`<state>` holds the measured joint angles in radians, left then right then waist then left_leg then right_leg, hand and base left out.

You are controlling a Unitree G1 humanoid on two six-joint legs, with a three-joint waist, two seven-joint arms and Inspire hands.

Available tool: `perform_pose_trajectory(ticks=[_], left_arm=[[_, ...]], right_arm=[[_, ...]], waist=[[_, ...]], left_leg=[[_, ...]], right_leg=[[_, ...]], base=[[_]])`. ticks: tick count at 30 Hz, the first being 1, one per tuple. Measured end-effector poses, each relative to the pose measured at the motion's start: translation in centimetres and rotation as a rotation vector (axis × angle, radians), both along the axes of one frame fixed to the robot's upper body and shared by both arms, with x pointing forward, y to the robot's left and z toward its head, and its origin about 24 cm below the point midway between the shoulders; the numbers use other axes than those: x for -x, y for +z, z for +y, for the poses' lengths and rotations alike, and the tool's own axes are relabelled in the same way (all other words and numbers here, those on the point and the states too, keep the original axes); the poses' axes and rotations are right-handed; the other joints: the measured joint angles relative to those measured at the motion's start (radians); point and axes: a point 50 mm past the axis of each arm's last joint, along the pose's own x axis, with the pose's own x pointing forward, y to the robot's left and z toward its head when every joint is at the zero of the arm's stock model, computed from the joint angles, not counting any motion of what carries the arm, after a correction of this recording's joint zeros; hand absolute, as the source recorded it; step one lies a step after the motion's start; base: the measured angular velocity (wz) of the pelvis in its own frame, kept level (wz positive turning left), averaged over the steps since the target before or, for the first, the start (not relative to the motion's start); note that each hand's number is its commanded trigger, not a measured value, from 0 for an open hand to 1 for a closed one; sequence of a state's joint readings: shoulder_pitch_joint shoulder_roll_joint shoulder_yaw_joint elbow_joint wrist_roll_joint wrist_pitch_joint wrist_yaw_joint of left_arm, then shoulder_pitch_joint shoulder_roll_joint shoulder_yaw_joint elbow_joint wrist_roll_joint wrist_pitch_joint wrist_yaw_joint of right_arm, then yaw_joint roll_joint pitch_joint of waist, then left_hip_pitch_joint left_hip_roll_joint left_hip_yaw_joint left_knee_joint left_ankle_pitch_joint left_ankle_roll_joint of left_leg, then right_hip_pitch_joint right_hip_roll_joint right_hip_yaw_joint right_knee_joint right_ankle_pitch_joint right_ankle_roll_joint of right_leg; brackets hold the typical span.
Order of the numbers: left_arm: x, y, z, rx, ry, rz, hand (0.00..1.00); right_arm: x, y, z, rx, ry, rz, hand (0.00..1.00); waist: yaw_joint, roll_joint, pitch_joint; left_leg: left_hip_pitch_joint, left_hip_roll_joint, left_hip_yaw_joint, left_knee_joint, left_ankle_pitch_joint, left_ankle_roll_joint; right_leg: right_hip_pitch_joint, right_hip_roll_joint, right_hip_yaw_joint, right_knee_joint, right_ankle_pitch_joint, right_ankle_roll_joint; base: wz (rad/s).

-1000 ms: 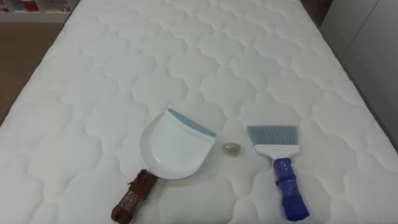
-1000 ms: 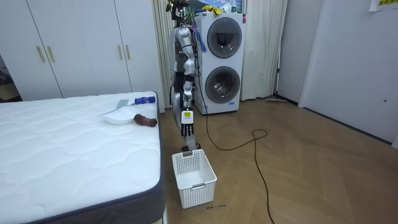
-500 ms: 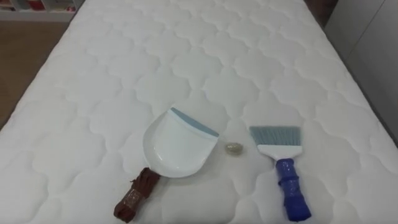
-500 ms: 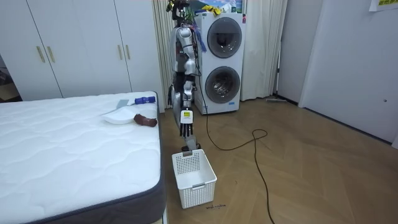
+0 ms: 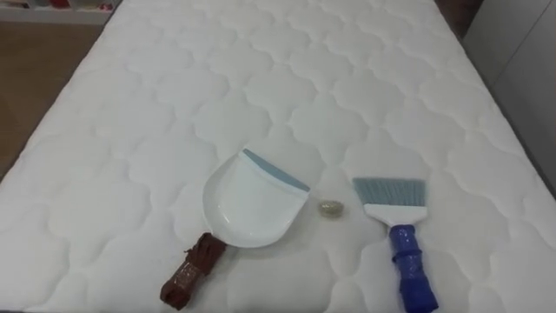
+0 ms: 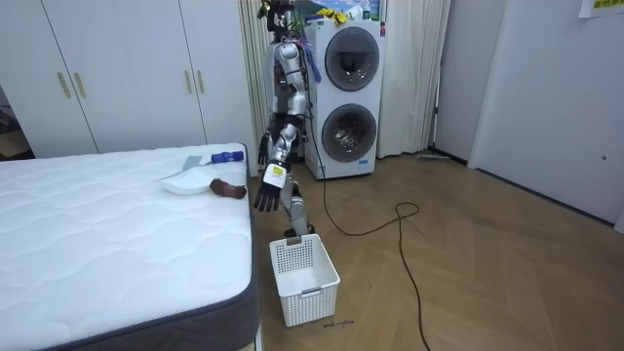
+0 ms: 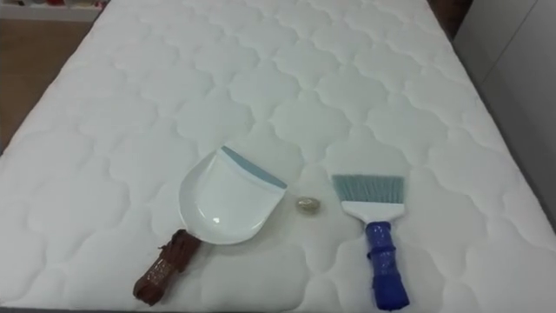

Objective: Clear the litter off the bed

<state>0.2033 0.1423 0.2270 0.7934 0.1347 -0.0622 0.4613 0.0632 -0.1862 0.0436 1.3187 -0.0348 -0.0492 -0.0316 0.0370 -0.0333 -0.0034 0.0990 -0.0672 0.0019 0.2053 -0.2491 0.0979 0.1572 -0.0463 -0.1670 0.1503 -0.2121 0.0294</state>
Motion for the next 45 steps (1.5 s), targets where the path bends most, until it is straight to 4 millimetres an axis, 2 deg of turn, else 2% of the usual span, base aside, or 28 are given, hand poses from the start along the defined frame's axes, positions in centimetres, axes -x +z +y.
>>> perform_pose_trajectory(ticks=[4,8,18,21,28,32,35,42,45], left_arm=[[-2.6,2.2,-0.2,-0.075,-0.012,-0.165,0.0],[-4.3,3.3,-0.9,-0.103,-0.049,-0.259,0.0],[-7.3,5.0,-2.8,-0.094,-0.187,-0.383,0.0],[-7.5,5.0,-3.2,-0.082,-0.213,-0.383,0.0],[-8.0,4.9,-3.8,-0.056,-0.287,-0.372,0.0],[-8.0,4.8,-4.0,-0.042,-0.303,-0.368,0.0],[-8.2,4.8,-4.2,-0.034,-0.316,-0.368,0.0],[-8.2,4.4,-5.3,-0.015,-0.381,-0.343,0.0],[-8.2,4.3,-5.6,-0.006,-0.414,-0.33,0.0]], right_arm=[[-0.2,0.1,0.0,-0.003,0.003,-0.024,0.0],[-0.4,0.1,0.0,-0.005,0.006,-0.03,0.0],[-0.6,0.1,0.2,-0.036,0.024,-0.039,0.0],[-0.6,0.1,0.2,-0.039,0.029,-0.043,0.0],[-0.1,0.1,0.1,-0.058,0.032,-0.026,0.0],[-0.1,0.1,0.0,-0.055,0.039,-0.025,0.0],[-0.2,0.1,0.0,-0.052,0.038,-0.026,0.0],[-0.6,0.2,-0.1,-0.044,0.041,-0.034,0.0],[-0.6,0.2,-0.1,-0.045,0.042,-0.034,0.0]], waist=[[0.0,-0.001,-0.0005],[-0.001,0.001,-0.0002],[-0.012,0.007,0.0137],[-0.025,0.003,0.0139],[-0.033,-0.001,0.0036],[-0.034,0.003,0.0023],[-0.041,0.005,0.003],[-0.057,0.008,0.0135],[-0.059,0.009,0.0147]], left_leg=[[0.001,0.001,-0.002,-0.001,0.001,-0.001],[0.002,0.001,-0.004,-0.002,0.002,-0.003],[-0.002,0.001,-0.011,-0.008,0.003,-0.004],[-0.004,0.001,-0.01,-0.008,0.003,-0.004],[-0.012,0.002,-0.009,-0.008,0.003,-0.004],[0.001,0.002,-0.009,-0.017,0.003,-0.004],[0.001,0.004,-0.009,-0.018,0.003,-0.004],[0.0,0.004,-0.008,-0.019,0.003,-0.004],[0.0,0.007,-0.009,-0.019,0.003,-0.004]], right_leg=[[0.002,-0.003,-0.001,-0.001,0.0,0.0],[0.001,-0.002,0.001,-0.002,0.0,0.0],[0.0,0.004,-0.003,-0.017,0.001,-0.002],[-0.004,0.004,-0.001,-0.017,0.001,-0.002],[-0.02,0.005,0.005,-0.014,0.002,-0.003],[-0.014,0.005,0.016,-0.015,0.002,-0.004],[-0.017,0.006,0.015,-0.014,0.002,-0.004],[-0.019,0.008,0.028,-0.014,0.003,-0.004],[-0.027,0.011,0.027,-0.007,0.003,-0.005]], base=[[0.0],[0.0],[0.01],[0.0],[-0.06],[-0.13],[0.0],[-0.01],[-0.1]])
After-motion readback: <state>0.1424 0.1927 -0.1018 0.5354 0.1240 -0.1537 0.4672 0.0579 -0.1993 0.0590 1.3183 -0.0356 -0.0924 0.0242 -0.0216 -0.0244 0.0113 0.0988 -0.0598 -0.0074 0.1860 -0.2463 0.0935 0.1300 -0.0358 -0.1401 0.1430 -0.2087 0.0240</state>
